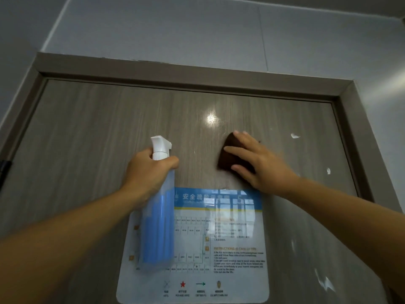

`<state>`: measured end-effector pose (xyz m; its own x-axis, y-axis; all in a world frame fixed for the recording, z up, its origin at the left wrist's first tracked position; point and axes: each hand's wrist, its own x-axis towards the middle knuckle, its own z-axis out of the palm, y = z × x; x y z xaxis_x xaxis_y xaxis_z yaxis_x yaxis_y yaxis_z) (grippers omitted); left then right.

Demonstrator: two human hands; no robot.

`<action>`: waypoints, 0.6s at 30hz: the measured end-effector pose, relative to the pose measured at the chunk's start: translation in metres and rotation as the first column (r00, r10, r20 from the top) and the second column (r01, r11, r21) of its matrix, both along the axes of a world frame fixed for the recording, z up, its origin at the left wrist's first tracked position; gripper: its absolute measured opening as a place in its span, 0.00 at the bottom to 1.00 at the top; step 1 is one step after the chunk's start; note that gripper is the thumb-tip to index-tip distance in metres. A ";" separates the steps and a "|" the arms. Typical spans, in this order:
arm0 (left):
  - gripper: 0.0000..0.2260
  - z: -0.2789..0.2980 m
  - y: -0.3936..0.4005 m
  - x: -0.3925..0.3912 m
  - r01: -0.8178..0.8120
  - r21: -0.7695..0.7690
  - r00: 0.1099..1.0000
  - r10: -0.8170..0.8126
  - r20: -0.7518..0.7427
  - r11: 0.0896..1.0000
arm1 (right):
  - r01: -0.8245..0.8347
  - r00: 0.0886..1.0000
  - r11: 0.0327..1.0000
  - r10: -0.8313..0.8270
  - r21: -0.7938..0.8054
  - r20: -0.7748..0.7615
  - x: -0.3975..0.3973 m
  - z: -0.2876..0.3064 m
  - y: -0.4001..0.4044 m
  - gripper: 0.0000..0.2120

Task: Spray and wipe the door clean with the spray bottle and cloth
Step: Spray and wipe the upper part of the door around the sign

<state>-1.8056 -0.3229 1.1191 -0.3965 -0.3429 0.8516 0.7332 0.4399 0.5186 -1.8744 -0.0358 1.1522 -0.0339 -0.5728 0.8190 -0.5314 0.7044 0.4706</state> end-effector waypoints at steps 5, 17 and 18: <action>0.14 0.000 -0.001 -0.003 -0.016 -0.018 1.000 0.015 -0.013 1.000 | -0.010 0.997 0.939 0.033 -0.344 0.062 0.001 0.050 -0.011 0.25; 0.15 0.000 -0.002 -0.006 -0.035 -0.020 0.999 0.034 -0.024 0.999 | -0.078 0.991 0.993 0.086 0.087 -0.102 -0.021 -0.002 -0.028 0.21; 0.15 0.000 -0.002 -0.006 -0.033 -0.017 0.999 0.033 -0.025 0.999 | -0.082 0.991 0.994 0.089 0.074 -0.099 -0.021 -0.002 -0.021 0.21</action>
<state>-1.8116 -0.3248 1.1188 -0.3640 -0.3404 0.8670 0.7305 0.4732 0.4925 -1.8956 -0.0570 1.1506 0.0995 -0.6254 0.7739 -0.5351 0.6221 0.5715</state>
